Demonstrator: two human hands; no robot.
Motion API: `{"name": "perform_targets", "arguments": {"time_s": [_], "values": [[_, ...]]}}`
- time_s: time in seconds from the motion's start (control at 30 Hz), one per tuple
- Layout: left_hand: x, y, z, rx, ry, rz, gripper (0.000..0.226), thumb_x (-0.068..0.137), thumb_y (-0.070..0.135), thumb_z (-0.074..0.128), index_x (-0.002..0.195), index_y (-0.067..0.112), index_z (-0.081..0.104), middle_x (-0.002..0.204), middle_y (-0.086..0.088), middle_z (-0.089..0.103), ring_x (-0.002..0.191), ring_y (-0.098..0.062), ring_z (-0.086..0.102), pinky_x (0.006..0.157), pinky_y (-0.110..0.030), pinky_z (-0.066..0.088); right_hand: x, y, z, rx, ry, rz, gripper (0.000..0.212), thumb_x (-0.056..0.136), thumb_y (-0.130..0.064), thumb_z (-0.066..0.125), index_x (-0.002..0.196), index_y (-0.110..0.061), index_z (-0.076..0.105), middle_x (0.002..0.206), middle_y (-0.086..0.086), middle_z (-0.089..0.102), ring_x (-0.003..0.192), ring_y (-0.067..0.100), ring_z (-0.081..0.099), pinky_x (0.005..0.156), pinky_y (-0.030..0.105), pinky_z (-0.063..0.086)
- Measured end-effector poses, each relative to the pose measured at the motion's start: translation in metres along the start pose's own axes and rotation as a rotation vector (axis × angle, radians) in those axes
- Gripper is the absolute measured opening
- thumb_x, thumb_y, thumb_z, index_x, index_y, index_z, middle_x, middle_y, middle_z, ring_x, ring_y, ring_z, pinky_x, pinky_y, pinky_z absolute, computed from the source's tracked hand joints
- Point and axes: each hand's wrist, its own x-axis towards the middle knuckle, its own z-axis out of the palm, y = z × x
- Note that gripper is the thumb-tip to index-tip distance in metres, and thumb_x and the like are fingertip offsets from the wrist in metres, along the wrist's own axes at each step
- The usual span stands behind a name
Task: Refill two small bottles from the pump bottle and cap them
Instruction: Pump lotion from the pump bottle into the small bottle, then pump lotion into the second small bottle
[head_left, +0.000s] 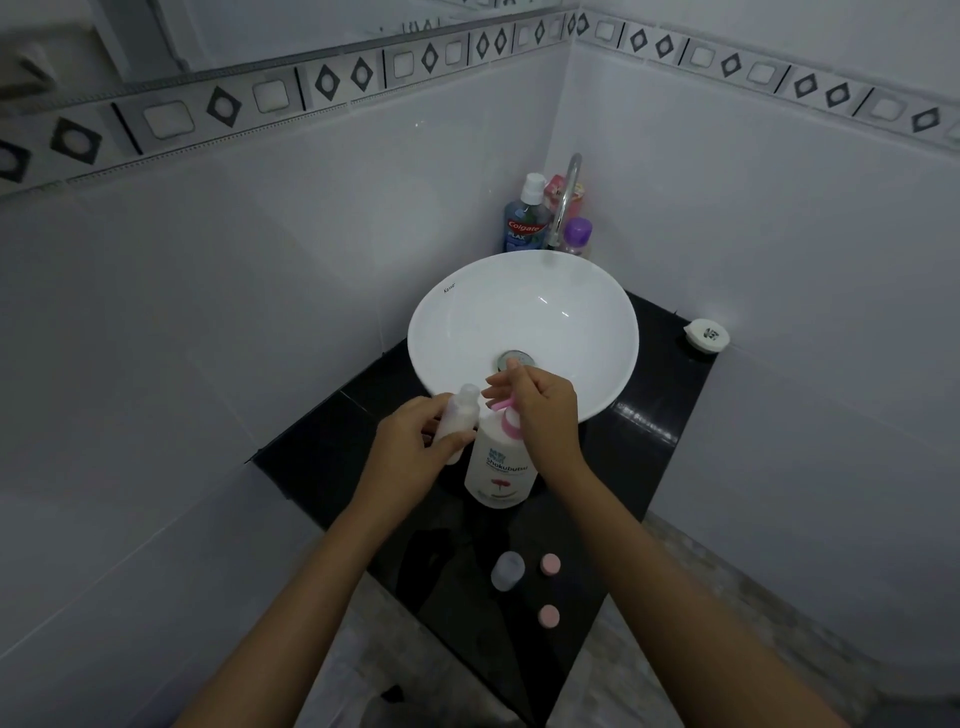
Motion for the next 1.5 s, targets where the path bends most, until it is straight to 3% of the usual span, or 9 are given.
{"name": "perform_targets", "arguments": {"time_s": [0.07,0.27,0.5,0.77,0.97,1.13,1.27,1.4,1.5], "values": [[-0.003,-0.004,-0.001,-0.054,0.021,-0.023,0.034,0.077,0.024,0.075,0.105,0.038,0.062,0.097,0.020,0.060,0.089,0.015,0.056,0.069,0.001,0.044,0.000,0.000,0.000,0.016,0.000,0.010,0.037,0.098,-0.021,0.048,0.084,0.003,0.072,0.076,0.012,0.073,0.061,0.016,0.067,0.064,0.023,0.054],[-0.036,-0.034,0.010,-0.095,-0.103,-0.149,0.038,0.069,0.012,0.080,0.100,0.029,0.064,0.098,0.018,0.064,0.091,0.013,0.060,0.072,0.000,0.046,0.000,0.000,0.001,0.033,-0.007,0.030,0.036,0.098,-0.020,0.048,0.081,0.001,0.071,0.074,0.011,0.072,0.064,0.022,0.067,0.072,0.036,0.055],[-0.069,-0.074,0.037,-0.073,-0.240,-0.256,0.033,0.066,0.006,0.081,0.092,0.019,0.067,0.096,0.005,0.069,0.090,-0.005,0.066,0.082,-0.023,0.055,0.001,0.001,0.002,0.023,-0.006,0.039,0.036,0.098,-0.021,0.047,0.077,-0.003,0.071,0.069,0.013,0.071,0.067,0.026,0.068,0.076,0.041,0.055],[-0.074,-0.087,0.051,0.033,-0.314,-0.207,0.032,0.067,0.004,0.079,0.094,0.014,0.063,0.101,-0.003,0.065,0.093,-0.014,0.065,0.085,-0.027,0.055,0.002,0.000,0.002,0.022,-0.015,0.035,0.039,0.099,-0.022,0.046,0.077,0.000,0.070,0.071,0.019,0.070,0.066,0.028,0.066,0.077,0.043,0.055],[-0.077,-0.090,0.056,0.093,-0.382,-0.212,0.032,0.071,0.003,0.077,0.099,0.010,0.062,0.104,-0.002,0.063,0.095,-0.013,0.062,0.085,-0.023,0.053,0.001,-0.001,0.002,0.034,-0.011,0.053,0.040,0.099,-0.022,0.045,0.079,0.003,0.069,0.071,0.023,0.069,0.066,0.031,0.064,0.072,0.044,0.054],[-0.081,-0.091,0.059,0.061,-0.379,-0.233,0.027,0.070,0.000,0.075,0.092,0.009,0.061,0.095,0.001,0.062,0.088,-0.006,0.061,0.072,-0.009,0.049,0.001,0.000,0.002,0.039,-0.011,0.045,0.040,0.099,-0.022,0.046,0.077,0.001,0.069,0.066,0.019,0.068,0.065,0.030,0.063,0.072,0.043,0.054],[-0.080,-0.091,0.062,0.053,-0.391,-0.231,0.029,0.070,0.002,0.076,0.092,0.011,0.059,0.097,0.000,0.062,0.090,-0.011,0.061,0.074,-0.014,0.050,0.001,0.001,0.001,0.035,-0.017,0.030,0.040,0.099,-0.023,0.045,0.076,0.001,0.069,0.064,0.016,0.067,0.063,0.027,0.064,0.070,0.039,0.054],[-0.081,-0.093,0.061,0.127,-0.450,-0.227,0.056,0.062,0.007,0.083,0.110,0.018,0.057,0.111,0.003,0.057,0.103,-0.011,0.055,0.090,-0.025,0.048,0.002,0.002,0.001,0.026,-0.019,0.025,0.040,0.099,-0.023,0.045,0.076,-0.001,0.069,0.063,0.013,0.067,0.062,0.026,0.064,0.067,0.035,0.052],[-0.079,-0.089,0.064,0.236,-0.468,-0.157,0.079,0.057,0.025,0.087,0.127,0.024,0.051,0.122,0.005,0.055,0.114,-0.010,0.047,0.102,-0.030,0.039,0.002,0.002,0.002,0.027,-0.019,0.022,0.040,0.099,-0.023,0.045,0.077,0.000,0.069,0.063,0.014,0.068,0.061,0.023,0.065,0.067,0.035,0.053]]}}
